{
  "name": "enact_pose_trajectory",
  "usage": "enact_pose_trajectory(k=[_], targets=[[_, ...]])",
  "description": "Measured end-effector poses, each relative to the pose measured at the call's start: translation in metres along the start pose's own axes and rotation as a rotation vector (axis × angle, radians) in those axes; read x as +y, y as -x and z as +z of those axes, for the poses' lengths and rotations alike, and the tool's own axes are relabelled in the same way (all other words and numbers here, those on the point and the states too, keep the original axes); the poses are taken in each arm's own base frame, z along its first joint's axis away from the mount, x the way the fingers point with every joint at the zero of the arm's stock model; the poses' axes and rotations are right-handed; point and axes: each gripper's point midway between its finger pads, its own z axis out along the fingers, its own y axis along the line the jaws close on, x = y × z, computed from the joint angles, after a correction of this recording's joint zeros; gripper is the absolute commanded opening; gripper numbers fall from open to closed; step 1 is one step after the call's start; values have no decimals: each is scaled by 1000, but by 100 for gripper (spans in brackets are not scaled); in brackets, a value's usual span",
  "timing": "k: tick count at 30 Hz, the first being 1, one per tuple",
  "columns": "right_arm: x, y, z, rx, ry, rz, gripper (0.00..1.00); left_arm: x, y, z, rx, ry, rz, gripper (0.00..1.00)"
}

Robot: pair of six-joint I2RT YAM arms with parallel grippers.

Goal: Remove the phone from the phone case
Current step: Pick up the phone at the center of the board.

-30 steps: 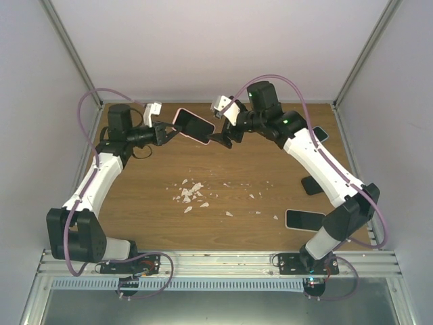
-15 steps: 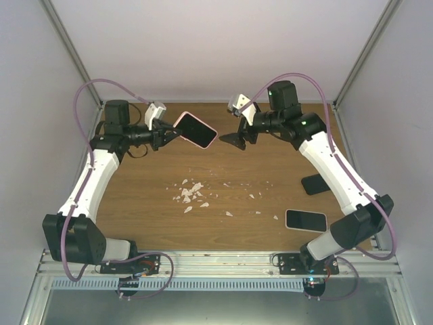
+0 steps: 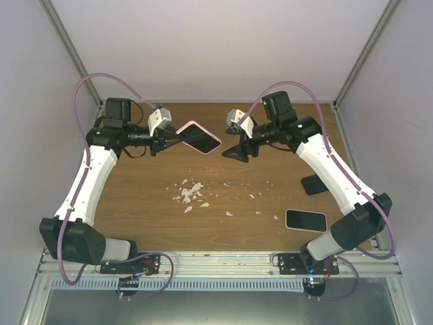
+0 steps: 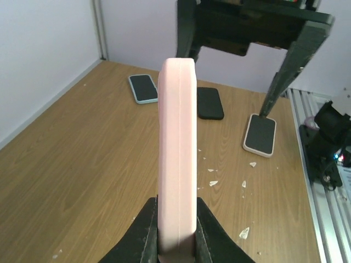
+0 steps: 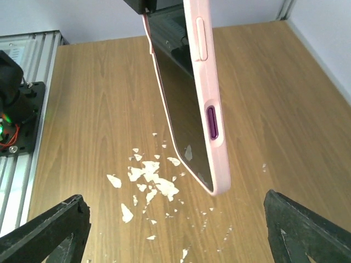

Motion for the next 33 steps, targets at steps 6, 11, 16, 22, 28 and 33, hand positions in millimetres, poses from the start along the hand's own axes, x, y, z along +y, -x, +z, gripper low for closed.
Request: enact_pose_trajectory(k=[6, 11, 16, 22, 28, 33], targets=[[9, -15, 21, 56, 64, 26, 85, -23, -5, 12, 25, -85, 92, 0], [11, -19, 31, 82, 80, 28, 83, -42, -14, 23, 51, -162, 131, 0], [13, -19, 33, 89, 79, 19, 80, -51, -20, 31, 68, -209, 132, 0], [24, -16, 41, 100, 96, -18, 73, -60, -21, 35, 72, -241, 136, 0], [29, -17, 42, 108, 109, -29, 66, -64, -21, 38, 77, -253, 144, 0], [36, -20, 46, 120, 131, -33, 63, -68, -23, 40, 87, -265, 145, 0]])
